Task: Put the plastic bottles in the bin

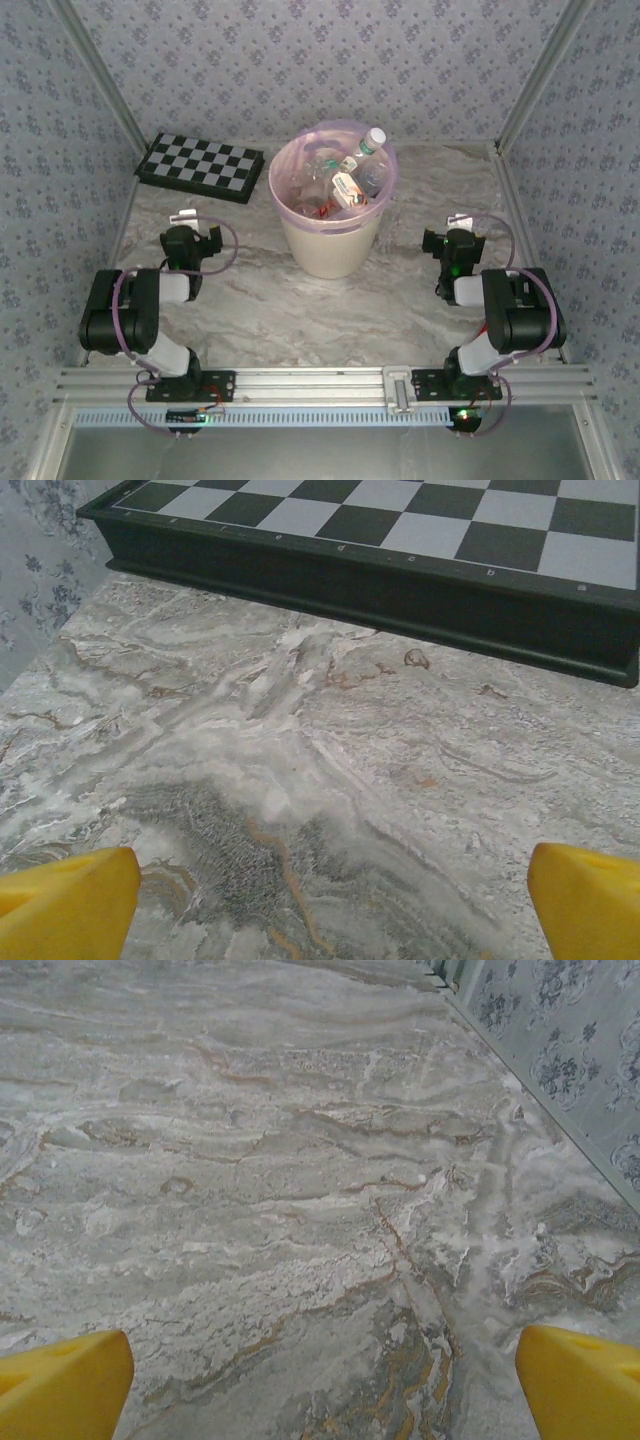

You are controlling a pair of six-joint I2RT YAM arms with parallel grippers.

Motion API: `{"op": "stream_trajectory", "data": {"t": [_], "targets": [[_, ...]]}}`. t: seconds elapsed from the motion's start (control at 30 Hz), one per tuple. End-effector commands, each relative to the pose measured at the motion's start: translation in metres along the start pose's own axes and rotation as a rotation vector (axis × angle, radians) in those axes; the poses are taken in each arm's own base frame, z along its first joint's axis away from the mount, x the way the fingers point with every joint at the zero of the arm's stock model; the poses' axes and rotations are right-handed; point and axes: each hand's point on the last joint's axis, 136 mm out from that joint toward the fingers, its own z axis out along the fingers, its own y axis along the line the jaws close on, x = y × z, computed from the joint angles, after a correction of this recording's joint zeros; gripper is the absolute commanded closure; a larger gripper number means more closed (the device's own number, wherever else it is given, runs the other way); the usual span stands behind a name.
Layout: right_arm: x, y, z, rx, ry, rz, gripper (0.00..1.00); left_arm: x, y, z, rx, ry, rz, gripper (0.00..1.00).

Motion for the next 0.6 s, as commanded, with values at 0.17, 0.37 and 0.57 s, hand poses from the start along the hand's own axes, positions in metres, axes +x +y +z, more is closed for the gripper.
{"op": "stream_trajectory", "data": {"t": [0.17, 0.37, 0.57], "targets": [[-0.0154, -0.0009, 0.0001, -0.003, -0.053, 0.014, 0.00, -0.0100, -0.0033, -0.0001, 0.023, -0.046, -0.018, 0.01], [-0.0155, -0.0011, 0.0002, -0.002, -0.053, 0.014, 0.00, -0.0101, -0.0031, 0.0000, 0.023, -0.047, -0.018, 0.01], [-0.0156, -0.0005, 0.0002, -0.005, -0.053, 0.014, 0.00, -0.0104, -0.0036, -0.0002, 0.024, -0.047, -0.018, 0.01]]}}
